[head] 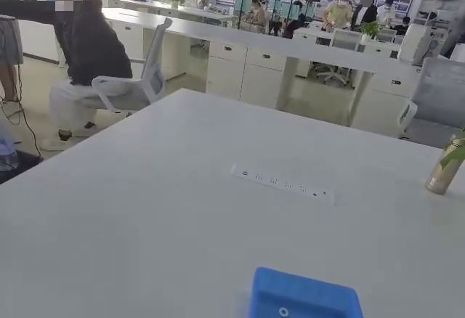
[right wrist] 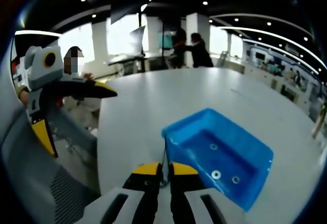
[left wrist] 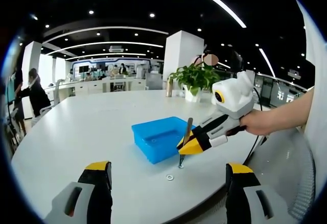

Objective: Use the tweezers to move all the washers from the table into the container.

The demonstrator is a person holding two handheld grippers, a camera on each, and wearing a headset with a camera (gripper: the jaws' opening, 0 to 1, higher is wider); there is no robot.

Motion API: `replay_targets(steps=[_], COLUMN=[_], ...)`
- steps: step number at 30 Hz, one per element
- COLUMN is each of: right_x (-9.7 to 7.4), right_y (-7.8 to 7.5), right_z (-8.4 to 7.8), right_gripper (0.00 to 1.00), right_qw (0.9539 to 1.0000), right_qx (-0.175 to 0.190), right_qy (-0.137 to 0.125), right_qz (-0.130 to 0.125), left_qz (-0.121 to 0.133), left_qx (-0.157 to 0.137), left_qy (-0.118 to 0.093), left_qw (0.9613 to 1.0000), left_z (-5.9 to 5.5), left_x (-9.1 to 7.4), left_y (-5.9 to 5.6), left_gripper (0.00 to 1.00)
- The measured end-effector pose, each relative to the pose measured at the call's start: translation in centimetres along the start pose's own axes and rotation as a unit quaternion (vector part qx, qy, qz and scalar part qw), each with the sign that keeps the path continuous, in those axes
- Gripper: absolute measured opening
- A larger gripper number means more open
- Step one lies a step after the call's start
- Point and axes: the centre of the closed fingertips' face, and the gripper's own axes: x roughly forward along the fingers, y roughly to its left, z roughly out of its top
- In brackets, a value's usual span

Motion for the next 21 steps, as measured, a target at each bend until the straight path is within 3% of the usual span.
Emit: replay_targets(steps=[16,21], right_x=[-0.32,-0.56], right_y=[0.19,-0.35], right_z=[-0.41,-0.65], right_gripper=[0.03,0.02], right_qw=[0.9998,0.9997], right_qx=[-0.016,0.021], right_qy=[0.01,0.009], right_qz=[-0.01,-0.01], left_qz=[-0.003,0.003], left_qx=[0.002,0.0], left_qy=[-0.006,-0.002], left_qw=[1.0,1.0], left_z=[0.19,0.09], left_x=[0.06,0.05], left_y=[-0.08,0.1], left_gripper=[0.93,0.92])
